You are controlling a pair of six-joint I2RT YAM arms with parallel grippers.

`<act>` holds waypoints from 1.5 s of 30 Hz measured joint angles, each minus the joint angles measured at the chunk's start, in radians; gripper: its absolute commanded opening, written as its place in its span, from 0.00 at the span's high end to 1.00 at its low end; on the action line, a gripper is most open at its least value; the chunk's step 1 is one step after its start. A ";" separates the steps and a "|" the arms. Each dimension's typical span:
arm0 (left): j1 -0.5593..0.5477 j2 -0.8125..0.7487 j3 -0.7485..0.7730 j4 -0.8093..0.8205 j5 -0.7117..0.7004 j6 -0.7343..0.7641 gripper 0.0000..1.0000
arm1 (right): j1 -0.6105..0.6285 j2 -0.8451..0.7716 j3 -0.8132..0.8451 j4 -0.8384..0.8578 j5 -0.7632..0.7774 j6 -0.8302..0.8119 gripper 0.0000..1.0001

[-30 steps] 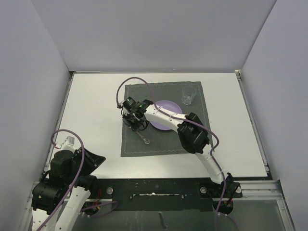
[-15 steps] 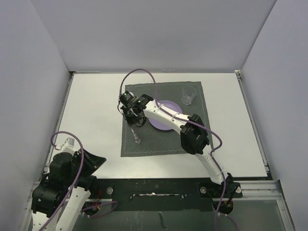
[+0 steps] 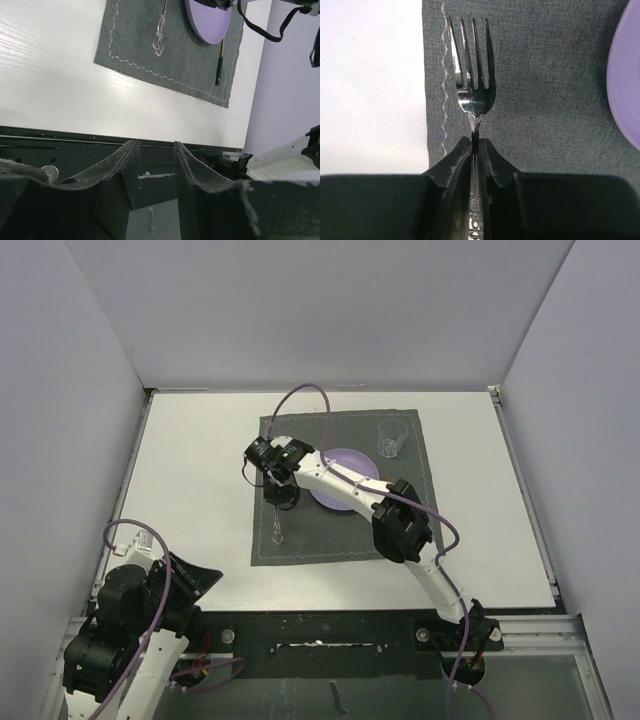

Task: Set the dinner table for one person
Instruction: Adjust the fork on the napkin.

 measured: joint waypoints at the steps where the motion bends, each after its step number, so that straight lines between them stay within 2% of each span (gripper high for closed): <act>1: 0.000 -0.005 0.000 0.000 0.004 -0.003 0.67 | 0.001 0.000 -0.005 0.002 0.006 0.019 1.00; 10: -0.003 -0.037 0.023 -0.048 0.002 -0.006 0.63 | 0.007 0.014 -0.054 0.004 0.043 0.111 1.00; 23: -0.030 -0.073 0.046 -0.111 -0.043 -0.007 0.62 | -0.002 0.014 -0.174 0.054 0.047 0.121 1.00; 36: -0.044 -0.073 0.046 -0.118 -0.068 -0.008 0.62 | -0.014 0.014 -0.170 0.075 0.047 0.107 1.00; 45: -0.048 -0.073 0.046 -0.118 -0.071 -0.008 0.62 | -0.013 0.031 -0.071 0.051 0.048 0.059 1.00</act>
